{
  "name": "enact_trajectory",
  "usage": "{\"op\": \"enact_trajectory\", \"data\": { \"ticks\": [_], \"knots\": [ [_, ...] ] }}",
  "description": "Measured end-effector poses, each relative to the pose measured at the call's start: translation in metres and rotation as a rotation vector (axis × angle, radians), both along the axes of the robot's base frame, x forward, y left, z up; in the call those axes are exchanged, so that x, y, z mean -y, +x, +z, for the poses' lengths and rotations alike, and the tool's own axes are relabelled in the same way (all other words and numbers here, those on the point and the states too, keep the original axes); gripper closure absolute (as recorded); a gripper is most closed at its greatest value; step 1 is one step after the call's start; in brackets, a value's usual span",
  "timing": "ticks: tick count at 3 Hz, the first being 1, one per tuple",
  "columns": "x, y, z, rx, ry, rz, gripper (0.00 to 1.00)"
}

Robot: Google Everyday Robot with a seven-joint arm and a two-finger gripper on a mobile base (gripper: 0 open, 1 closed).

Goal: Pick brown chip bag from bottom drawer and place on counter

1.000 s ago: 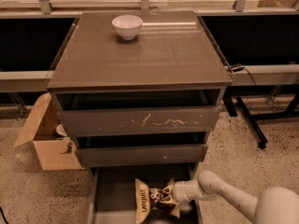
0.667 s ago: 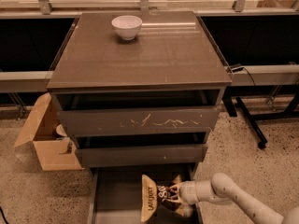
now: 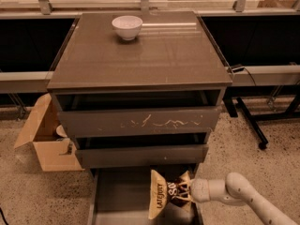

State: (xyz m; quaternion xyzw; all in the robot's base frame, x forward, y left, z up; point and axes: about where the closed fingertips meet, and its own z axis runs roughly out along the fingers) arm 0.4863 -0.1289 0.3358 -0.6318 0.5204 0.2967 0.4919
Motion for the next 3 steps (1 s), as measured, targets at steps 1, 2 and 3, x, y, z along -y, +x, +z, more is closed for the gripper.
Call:
{"op": "enact_trajectory", "data": {
  "ticks": [1,2,3],
  "knots": [
    [-0.003,0.003,0.012,0.032,0.026,0.011,1.00],
    [-0.007,0.008,0.075,0.147,0.020,0.051,1.00],
    [-0.008,0.014,0.168,0.291,-0.027,0.102,1.00]
  ]
}}
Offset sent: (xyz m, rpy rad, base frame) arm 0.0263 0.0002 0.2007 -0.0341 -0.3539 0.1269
